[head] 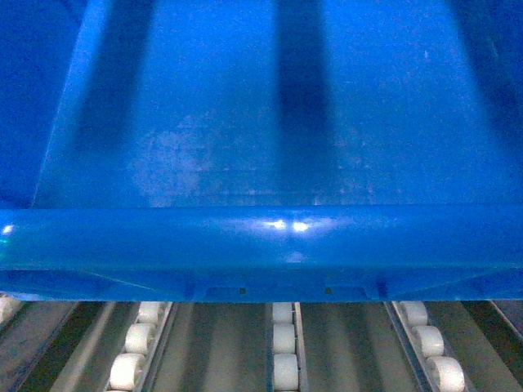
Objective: Place box next to blue box on left shelf
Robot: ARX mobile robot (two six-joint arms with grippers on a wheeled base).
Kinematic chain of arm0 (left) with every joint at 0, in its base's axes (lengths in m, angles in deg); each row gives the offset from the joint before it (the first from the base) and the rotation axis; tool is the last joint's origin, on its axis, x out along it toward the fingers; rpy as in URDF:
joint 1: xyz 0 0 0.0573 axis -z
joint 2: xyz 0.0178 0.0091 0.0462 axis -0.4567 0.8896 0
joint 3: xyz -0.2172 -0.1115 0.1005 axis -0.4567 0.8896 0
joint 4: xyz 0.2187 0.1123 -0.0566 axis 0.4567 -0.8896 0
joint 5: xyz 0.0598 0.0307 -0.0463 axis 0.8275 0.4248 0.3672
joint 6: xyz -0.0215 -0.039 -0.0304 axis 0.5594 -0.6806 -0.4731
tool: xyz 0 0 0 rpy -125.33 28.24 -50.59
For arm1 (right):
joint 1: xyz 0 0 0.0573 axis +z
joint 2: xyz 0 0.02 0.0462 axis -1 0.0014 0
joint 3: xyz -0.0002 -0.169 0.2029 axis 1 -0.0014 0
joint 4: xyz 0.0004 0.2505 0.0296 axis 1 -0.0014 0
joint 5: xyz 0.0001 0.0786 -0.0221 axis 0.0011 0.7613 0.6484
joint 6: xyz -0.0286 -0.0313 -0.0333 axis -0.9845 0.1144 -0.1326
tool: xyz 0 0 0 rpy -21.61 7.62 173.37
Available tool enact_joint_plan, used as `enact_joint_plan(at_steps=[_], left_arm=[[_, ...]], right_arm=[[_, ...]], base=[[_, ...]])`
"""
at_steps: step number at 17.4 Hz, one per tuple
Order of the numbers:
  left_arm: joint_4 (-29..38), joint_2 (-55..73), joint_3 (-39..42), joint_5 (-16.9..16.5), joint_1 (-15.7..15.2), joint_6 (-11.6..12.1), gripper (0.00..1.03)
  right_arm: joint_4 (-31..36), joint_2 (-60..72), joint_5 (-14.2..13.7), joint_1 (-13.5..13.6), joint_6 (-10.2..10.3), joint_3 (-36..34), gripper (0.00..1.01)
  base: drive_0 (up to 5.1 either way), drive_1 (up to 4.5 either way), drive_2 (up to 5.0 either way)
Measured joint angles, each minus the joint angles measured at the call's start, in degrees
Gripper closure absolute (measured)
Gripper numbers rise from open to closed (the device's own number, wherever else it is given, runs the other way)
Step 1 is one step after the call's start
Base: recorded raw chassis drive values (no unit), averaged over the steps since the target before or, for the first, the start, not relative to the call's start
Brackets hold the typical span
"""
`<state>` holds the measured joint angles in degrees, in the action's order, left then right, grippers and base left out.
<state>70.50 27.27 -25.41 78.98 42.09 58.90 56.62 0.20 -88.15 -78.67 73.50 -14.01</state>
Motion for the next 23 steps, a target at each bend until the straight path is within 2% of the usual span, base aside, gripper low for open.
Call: enact_joint_plan(at_steps=[6,8,9,10,12,15,18,20,23], left_arm=[[0.0,0.0,0.0,0.0,0.0,0.0,0.86],[-8.4,-0.8,-2.6,2.1,0.8,-1.3,0.86],[-12.3,0.3,-3.1,2.0,0.8,-2.0,0.86],[-11.9,1.7,-3.1,1.8,0.9,-2.0,0.86],[-11.6,5.2,-3.3,2.0,2.3,-2.5,0.86],[-12.2,9.6,-3.3,3.1,4.7,-4.0,0.86],[-14.8,12.5,-5.0,4.1,4.9,-4.5,0.86],[-15.5,14.7,-5.5,2.4,3.5,-4.7,0.86],[-16.1,18.6,-5.5,-0.3,0.7,-7.1,0.87]], right_arm=[[0.0,0.0,0.0,0.0,0.0,0.0,0.80],[-7.9,0.0,-1.5,0.5,0.0,2.5,0.80],[-13.4,0.2,-1.3,0.2,1.1,3.1,0.80],[-18.6,1.0,1.8,-1.6,2.8,4.3,0.80],[-20.9,2.9,3.2,-3.8,3.0,4.5,0.80],[-19.6,5.9,4.2,-5.9,2.8,2.0,0.80],[-16.6,9.6,5.6,-6.4,3.0,1.2,0.80],[-15.8,11.1,5.8,-6.3,3.5,0.9,0.80],[-14.6,13.1,5.1,-4.8,3.3,0.9,0.80]], base=[[0.0,0.00,0.0],[0.0,0.00,0.0],[0.0,0.00,0.0],[0.0,0.00,0.0],[0.0,0.00,0.0],[0.0,0.00,0.0],[0.0,0.00,0.0],[0.0,0.00,0.0],[0.0,0.00,0.0]])
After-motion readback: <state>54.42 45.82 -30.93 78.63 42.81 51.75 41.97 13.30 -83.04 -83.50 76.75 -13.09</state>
